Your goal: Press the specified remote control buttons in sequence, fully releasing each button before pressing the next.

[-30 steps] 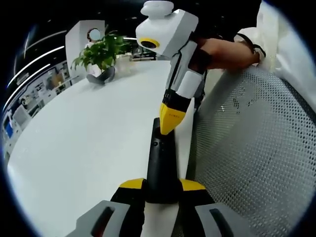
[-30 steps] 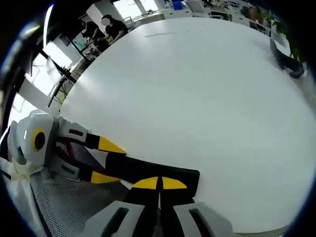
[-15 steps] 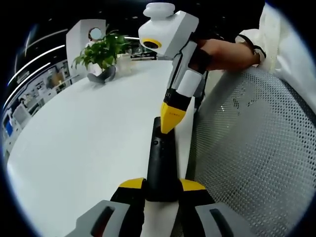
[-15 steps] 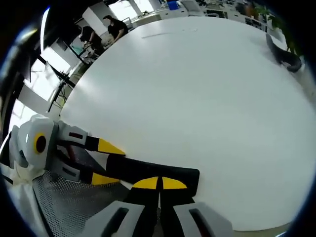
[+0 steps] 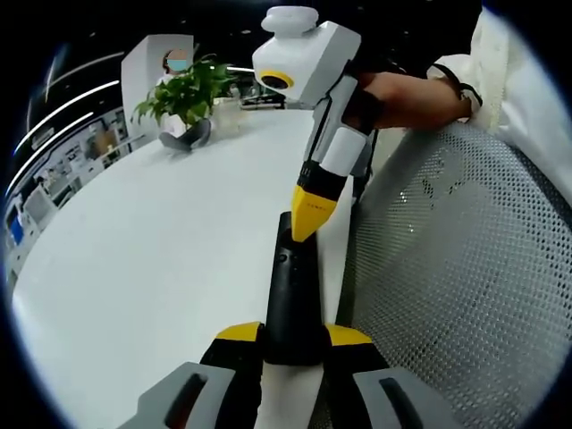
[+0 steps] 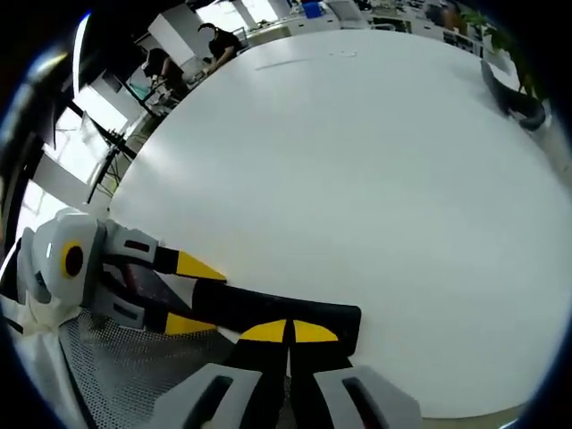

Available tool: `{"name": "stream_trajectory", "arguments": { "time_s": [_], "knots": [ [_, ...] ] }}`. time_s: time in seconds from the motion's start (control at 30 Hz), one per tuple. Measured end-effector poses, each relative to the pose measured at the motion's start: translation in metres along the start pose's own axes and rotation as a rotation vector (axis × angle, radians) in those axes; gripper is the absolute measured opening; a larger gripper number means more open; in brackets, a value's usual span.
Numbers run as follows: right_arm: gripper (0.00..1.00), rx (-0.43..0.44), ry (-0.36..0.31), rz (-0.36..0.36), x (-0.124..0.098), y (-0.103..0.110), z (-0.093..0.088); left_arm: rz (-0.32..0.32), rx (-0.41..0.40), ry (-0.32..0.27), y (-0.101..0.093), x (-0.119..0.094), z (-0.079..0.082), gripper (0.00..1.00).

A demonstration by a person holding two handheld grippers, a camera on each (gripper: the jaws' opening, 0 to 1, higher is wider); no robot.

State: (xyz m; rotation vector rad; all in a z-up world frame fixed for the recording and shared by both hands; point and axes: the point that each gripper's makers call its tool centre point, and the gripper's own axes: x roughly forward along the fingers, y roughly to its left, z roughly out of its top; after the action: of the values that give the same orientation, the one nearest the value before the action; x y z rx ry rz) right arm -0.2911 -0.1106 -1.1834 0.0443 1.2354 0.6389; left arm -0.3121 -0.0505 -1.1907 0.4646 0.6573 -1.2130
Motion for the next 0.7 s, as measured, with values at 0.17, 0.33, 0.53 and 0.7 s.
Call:
{"name": "stream_trajectory", "arguments": {
  "time_s": [0.17,0.33,0.53,0.7],
  "knots": [
    [0.0,0.028,-0.005,0.015,0.0001,-0.0007,-0.0001,0.0,0.001,0.0,-0.0004,-0.0004,0.0001,0.25],
    [0.0,0.006,0.0,0.006,0.0002,0.0005,-0.0002,0.0,0.003,0.004,-0.001,-0.0004,0.0,0.25],
    [0.0,0.064,-0.006,0.036,-0.0008,-0.0008,0.0001,0.001,0.008,0.006,-0.0012,-0.0006,0.0003,0.25],
    [0.0,0.122,-0.009,0.057,-0.0028,-0.0024,0.0008,0.001,0.008,0.006,-0.0021,0.0004,0.0009,0.25]
  ]
}}
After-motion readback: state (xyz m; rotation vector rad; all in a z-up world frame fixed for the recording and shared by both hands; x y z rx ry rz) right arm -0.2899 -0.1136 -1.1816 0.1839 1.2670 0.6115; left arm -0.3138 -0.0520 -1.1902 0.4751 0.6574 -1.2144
